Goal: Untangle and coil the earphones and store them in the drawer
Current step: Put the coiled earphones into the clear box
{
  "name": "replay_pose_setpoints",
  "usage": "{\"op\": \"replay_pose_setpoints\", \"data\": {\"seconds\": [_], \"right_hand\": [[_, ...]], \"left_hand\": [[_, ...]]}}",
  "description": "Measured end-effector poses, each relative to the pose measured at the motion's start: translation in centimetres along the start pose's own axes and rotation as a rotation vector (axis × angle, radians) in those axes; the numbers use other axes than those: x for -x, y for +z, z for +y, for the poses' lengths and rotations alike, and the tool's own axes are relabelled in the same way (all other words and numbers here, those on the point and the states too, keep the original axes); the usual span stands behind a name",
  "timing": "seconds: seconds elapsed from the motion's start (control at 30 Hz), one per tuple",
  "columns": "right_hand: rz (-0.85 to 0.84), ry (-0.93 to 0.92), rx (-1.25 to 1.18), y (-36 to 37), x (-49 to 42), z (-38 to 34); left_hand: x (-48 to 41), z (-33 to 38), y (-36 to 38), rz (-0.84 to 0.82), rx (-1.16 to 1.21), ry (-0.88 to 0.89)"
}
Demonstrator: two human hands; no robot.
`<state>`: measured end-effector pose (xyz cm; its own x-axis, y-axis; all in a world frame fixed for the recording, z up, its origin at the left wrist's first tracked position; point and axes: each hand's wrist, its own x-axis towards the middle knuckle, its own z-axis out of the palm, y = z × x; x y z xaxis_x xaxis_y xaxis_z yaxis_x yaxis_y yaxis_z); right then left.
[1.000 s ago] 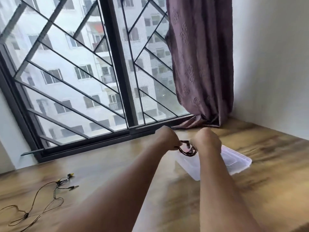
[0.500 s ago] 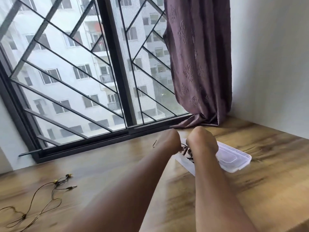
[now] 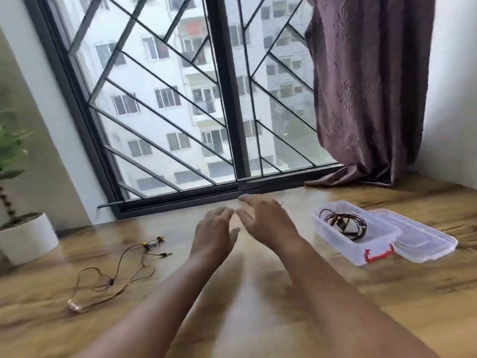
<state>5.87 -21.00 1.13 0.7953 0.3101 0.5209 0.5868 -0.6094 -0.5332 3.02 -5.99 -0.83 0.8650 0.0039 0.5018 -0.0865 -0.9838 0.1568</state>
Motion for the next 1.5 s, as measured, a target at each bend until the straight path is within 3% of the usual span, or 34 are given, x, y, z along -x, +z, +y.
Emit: {"op": "replay_pose_setpoints", "data": {"seconds": [0.17, 0.23, 0.33, 0.43, 0.7, 0.83, 1.2, 1.37, 1.5], "right_hand": [[-0.304, -0.159, 0.113, 6.0, 0.7, -2.6], [-0.352, -0.190, 0.163, 7.2, 0.9, -3.0], [-0.397, -0.222, 0.206, 8.3, 1.0, -3.2], [-0.409, -0.218, 0.202, 8.7, 0.9, -3.0], [-0.418, -0.197, 0.156, 7.9, 1.0, -2.6], [-0.420, -0.191, 0.131, 7.7, 1.0, -2.9], [-0.361, -0.109, -0.010, 6.4, 0.9, -2.6], [-0.405, -0.089, -0.036, 5.8, 0.1, -1.3], [-0.419, -0.024, -0.159, 5.0, -0.6, -0.3]], "left_hand": [[3.2, -9.0, -2.4, 0.017, -0.196, -0.252], [3.9, -12.1, -3.4, 0.012, -0.244, -0.408], [4.1, -15.5, -4.1, -0.144, -0.173, -0.617], [4.1, -17.2, -4.3, -0.234, -0.133, -0.664], [3.7, -17.3, -4.0, -0.105, 0.140, -0.689], [3.8, -16.5, -4.2, -0.131, 0.224, -0.699], [4.4, -10.0, -4.1, -0.343, 0.481, -0.323], [4.6, -7.7, -4.2, -0.380, 0.829, -0.306], [4.4, -7.6, -4.3, -0.266, 0.946, -0.334]]}}
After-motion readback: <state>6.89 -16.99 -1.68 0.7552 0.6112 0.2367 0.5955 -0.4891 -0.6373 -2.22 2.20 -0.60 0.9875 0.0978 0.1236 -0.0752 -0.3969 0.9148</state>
